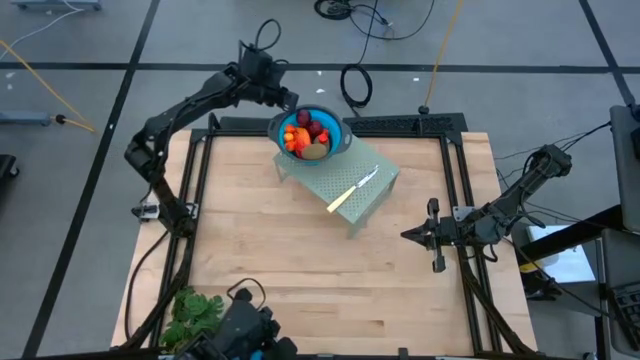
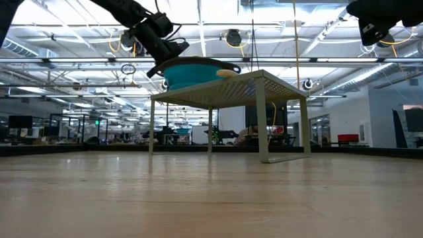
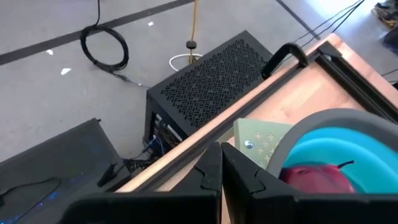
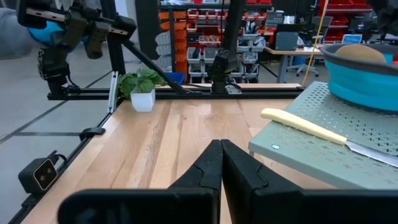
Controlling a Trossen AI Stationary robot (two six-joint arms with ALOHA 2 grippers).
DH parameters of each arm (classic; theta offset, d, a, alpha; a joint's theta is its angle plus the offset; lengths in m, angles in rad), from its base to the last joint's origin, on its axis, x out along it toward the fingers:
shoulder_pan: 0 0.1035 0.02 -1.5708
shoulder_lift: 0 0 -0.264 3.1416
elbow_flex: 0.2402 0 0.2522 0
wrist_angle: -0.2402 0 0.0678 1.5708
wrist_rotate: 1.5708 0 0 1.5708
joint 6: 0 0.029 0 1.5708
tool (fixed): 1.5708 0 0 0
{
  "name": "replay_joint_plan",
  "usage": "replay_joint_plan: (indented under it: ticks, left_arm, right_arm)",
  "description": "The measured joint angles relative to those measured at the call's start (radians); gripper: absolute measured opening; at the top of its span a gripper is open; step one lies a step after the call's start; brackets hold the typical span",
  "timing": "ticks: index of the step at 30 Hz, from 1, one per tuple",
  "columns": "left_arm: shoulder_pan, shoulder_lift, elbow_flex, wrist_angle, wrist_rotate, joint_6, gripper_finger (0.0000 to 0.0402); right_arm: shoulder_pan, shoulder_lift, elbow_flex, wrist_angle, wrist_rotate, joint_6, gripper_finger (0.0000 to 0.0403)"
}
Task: Pick & Place Fruit
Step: Adjust the blue strainer bowl on the shelf
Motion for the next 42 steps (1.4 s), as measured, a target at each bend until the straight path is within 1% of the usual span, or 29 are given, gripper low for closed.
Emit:
replay_joint_plan:
  ticks: [14,21,42]
  left_arm:
    - [-0.023,0.002,0.0,-0.055,-0.014,0.008,0.0]
    - [-0.057,0.002,0.0,-0.069,-0.061,0.017,0.0]
    - [-0.128,0.002,0.0,-0.083,-0.056,0.0,0.0]
  right_arm:
    - [0.0,0.0,0.0,0.0,-0.001,0.0,0.0]
    - [0.0,0.0,0.0,0.0,-0.001,0.0,0.0]
    - [0.0,0.0,0.0,0.0,-0.002,0.0,0.0]
